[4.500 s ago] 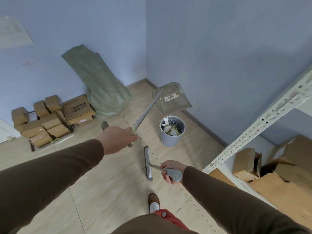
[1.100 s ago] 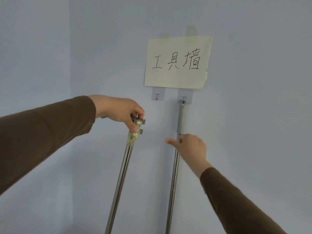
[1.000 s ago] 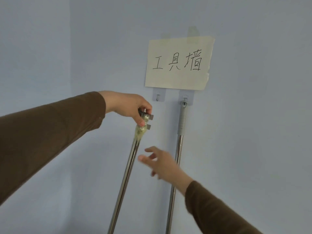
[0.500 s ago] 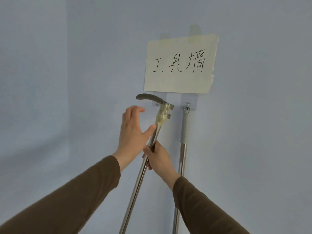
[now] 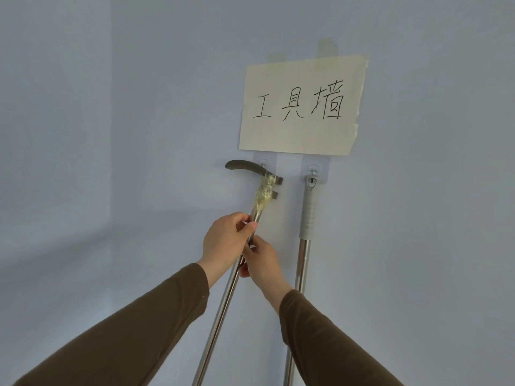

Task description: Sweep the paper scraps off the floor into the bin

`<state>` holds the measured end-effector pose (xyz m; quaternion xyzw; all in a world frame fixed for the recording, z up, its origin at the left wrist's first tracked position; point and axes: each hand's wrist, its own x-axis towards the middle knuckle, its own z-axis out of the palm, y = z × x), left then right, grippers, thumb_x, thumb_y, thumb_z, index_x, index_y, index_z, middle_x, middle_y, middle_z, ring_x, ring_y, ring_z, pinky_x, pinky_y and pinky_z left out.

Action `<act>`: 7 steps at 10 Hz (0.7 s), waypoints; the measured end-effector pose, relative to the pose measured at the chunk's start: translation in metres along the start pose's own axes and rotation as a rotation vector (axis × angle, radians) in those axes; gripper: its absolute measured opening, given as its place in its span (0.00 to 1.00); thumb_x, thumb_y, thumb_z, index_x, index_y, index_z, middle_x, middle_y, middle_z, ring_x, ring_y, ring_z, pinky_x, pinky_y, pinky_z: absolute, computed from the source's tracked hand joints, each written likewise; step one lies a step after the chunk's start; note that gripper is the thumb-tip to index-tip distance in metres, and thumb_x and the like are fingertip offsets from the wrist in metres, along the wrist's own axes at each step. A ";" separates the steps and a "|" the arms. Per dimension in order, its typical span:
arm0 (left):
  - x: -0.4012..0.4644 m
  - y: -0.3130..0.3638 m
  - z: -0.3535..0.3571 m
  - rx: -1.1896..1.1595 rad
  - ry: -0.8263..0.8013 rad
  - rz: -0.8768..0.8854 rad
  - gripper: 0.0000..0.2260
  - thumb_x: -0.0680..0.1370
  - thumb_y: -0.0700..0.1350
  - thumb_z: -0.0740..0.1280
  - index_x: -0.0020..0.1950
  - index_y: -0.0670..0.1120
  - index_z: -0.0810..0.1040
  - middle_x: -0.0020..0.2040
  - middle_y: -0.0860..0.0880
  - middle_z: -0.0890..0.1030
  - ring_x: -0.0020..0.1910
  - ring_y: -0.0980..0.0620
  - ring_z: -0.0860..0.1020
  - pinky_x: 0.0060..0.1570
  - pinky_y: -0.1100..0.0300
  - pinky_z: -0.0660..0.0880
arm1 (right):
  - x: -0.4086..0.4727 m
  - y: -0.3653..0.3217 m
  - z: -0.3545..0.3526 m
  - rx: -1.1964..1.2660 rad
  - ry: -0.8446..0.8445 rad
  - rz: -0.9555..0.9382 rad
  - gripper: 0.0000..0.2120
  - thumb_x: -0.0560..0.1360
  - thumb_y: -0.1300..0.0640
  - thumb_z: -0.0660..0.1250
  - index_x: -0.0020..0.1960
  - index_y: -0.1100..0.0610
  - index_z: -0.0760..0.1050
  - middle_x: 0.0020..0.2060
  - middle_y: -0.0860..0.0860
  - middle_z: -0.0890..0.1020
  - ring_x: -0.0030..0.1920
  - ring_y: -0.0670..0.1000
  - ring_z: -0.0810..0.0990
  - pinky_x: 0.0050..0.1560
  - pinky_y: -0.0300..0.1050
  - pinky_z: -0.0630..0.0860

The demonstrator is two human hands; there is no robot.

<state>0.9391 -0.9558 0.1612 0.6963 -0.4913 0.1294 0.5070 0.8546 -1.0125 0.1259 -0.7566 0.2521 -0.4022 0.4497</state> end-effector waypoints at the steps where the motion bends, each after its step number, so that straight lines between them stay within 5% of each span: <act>1: -0.005 -0.004 0.002 0.013 -0.029 0.001 0.11 0.79 0.58 0.63 0.54 0.56 0.80 0.44 0.59 0.82 0.43 0.60 0.80 0.45 0.55 0.80 | -0.003 0.007 0.003 0.050 0.009 0.006 0.09 0.81 0.51 0.61 0.53 0.52 0.78 0.42 0.60 0.82 0.30 0.52 0.79 0.39 0.55 0.83; 5: -0.020 -0.012 0.000 0.021 -0.127 -0.024 0.17 0.77 0.58 0.66 0.64 0.56 0.76 0.52 0.57 0.82 0.51 0.56 0.79 0.52 0.55 0.79 | -0.018 0.010 -0.012 -0.046 -0.013 0.091 0.17 0.80 0.51 0.65 0.66 0.54 0.75 0.47 0.52 0.82 0.39 0.53 0.84 0.39 0.44 0.84; 7: -0.027 -0.011 -0.013 0.046 -0.047 0.000 0.19 0.78 0.55 0.67 0.67 0.54 0.72 0.59 0.54 0.76 0.56 0.54 0.75 0.55 0.57 0.76 | -0.035 -0.006 -0.040 -0.185 0.025 0.036 0.14 0.78 0.49 0.66 0.63 0.52 0.75 0.44 0.50 0.82 0.40 0.49 0.84 0.37 0.40 0.82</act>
